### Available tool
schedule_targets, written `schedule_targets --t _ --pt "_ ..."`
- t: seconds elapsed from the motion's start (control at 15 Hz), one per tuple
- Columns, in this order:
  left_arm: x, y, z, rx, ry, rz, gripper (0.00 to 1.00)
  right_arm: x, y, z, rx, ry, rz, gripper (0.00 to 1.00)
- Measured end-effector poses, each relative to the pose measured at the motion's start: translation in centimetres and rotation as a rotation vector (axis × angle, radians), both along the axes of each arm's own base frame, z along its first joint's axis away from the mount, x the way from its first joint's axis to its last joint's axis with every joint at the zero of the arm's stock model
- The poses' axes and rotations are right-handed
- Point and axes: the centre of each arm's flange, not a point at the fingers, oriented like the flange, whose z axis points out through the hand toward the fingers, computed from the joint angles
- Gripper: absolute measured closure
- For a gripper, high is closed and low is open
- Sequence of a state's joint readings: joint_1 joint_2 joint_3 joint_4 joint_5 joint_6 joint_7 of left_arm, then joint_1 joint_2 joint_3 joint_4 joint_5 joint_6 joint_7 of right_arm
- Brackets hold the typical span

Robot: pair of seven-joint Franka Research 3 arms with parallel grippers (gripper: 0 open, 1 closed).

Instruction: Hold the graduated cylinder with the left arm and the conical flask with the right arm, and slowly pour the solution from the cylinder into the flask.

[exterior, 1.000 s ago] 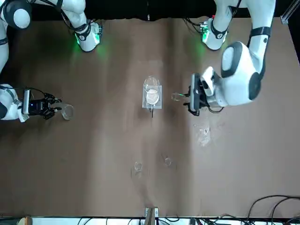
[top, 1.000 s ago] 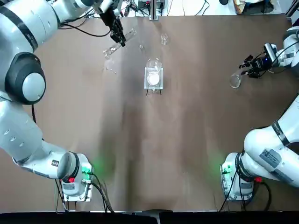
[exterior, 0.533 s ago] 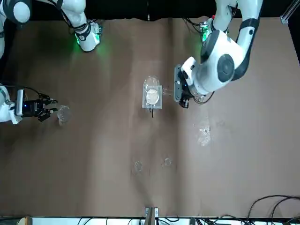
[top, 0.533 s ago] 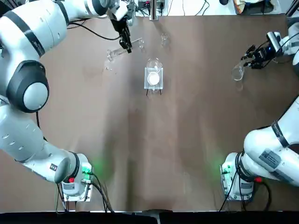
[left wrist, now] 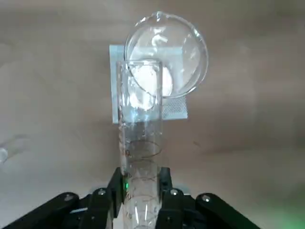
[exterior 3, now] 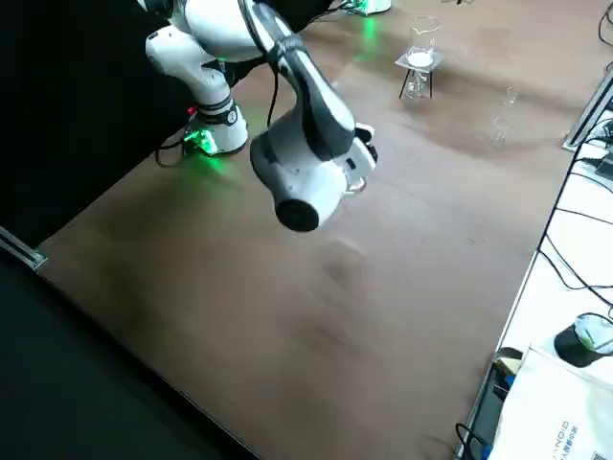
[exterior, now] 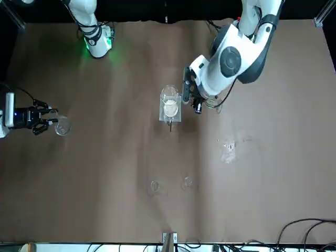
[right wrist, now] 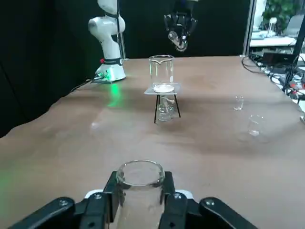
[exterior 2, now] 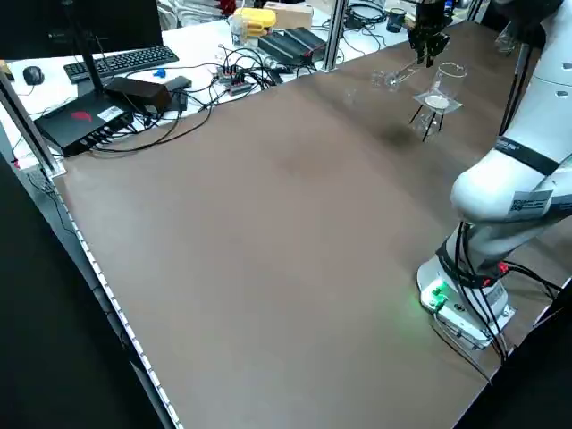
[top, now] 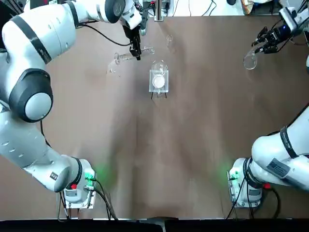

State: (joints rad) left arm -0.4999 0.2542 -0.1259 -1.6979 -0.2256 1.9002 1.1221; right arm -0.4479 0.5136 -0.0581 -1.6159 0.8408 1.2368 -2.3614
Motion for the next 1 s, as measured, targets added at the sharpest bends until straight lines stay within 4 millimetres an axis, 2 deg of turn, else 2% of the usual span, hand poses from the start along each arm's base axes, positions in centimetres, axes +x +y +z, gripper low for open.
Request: schedule_targets --t 0.33,0.6,1.0 --pt "-1.4 -1.8 0.1 0.053 -0.029 -0.008 0.66 0.0 2.7 3.7 -0.06 0.016 -0.007 0.61" --pt "-1.6 -2.1 -0.1 0.083 -0.044 -0.005 0.66 -0.7 4.7 6.0 -0.1 0.046 -0.017 0.61" --pt "-2.4 -3.6 -0.4 0.146 -0.094 -0.025 0.66 -0.4 9.6 10.5 -0.207 0.107 -0.023 0.61"
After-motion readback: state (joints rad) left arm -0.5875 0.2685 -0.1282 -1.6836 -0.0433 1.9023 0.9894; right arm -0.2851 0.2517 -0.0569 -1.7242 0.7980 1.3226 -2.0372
